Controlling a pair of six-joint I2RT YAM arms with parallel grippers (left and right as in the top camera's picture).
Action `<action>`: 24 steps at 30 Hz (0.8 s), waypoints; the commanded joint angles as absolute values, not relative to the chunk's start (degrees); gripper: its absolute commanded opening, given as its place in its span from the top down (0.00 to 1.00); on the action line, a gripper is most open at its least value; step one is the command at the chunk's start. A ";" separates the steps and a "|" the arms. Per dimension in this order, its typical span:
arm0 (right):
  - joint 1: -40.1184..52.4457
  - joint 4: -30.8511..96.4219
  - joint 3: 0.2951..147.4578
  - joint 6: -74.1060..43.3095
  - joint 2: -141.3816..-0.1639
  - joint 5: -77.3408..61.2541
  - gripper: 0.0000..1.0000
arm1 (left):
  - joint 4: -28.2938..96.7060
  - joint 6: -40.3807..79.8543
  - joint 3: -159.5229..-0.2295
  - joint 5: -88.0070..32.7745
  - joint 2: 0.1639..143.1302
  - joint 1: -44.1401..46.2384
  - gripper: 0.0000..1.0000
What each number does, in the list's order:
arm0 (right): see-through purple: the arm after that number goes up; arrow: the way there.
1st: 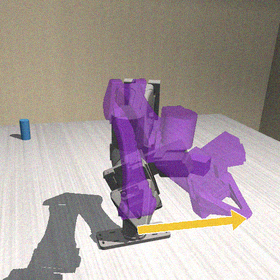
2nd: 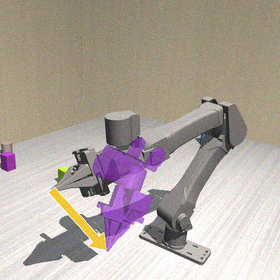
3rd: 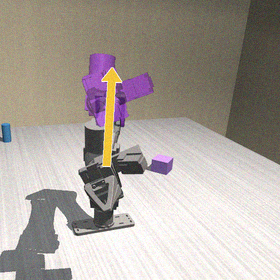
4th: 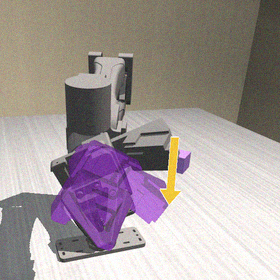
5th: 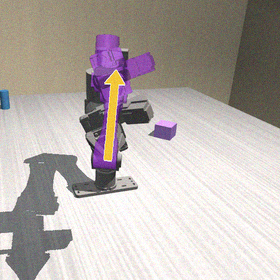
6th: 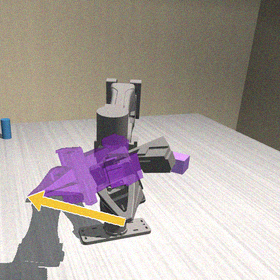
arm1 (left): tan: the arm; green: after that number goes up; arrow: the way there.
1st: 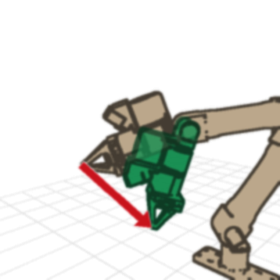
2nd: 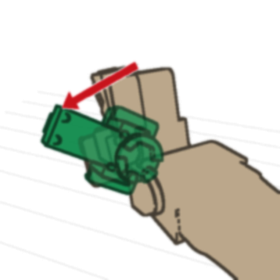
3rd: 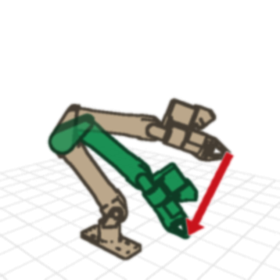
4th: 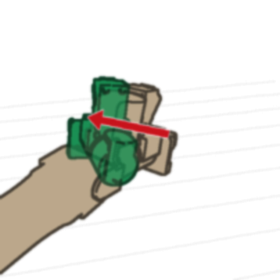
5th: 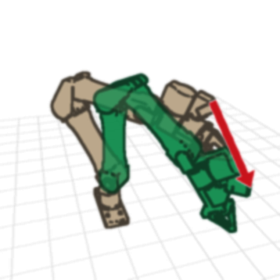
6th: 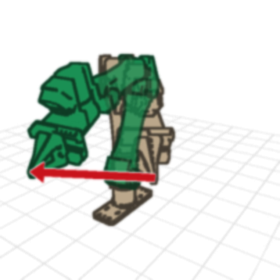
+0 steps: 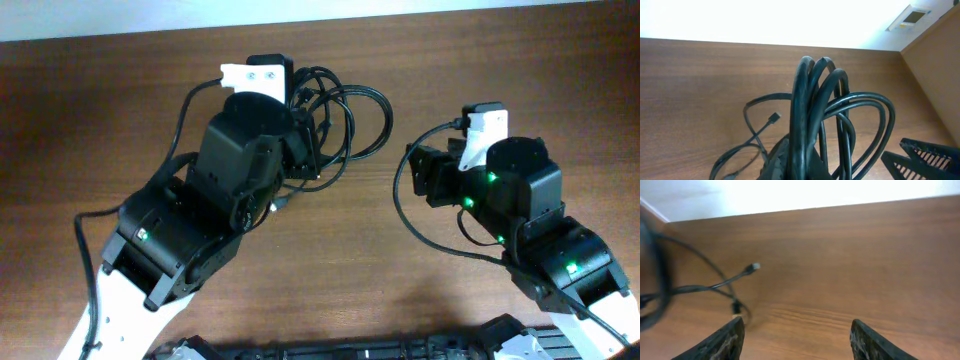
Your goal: Untangle cables
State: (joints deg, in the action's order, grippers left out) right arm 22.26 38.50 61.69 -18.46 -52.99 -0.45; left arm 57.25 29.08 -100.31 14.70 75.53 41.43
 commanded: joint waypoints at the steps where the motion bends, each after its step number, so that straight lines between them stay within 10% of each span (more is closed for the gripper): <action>1: 22.11 36.67 61.84 -12.16 -52.42 -11.46 0.31 | 55.94 22.90 -101.03 16.03 75.02 41.34 1.00; 24: 22.06 29.85 61.84 -12.23 -52.49 -15.77 0.18 | 51.88 14.57 -101.03 0.14 75.61 41.36 1.00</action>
State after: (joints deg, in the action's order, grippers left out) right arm 22.26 29.54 61.69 -12.88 -52.97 -19.73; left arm 52.84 15.57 -100.31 3.44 75.55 41.43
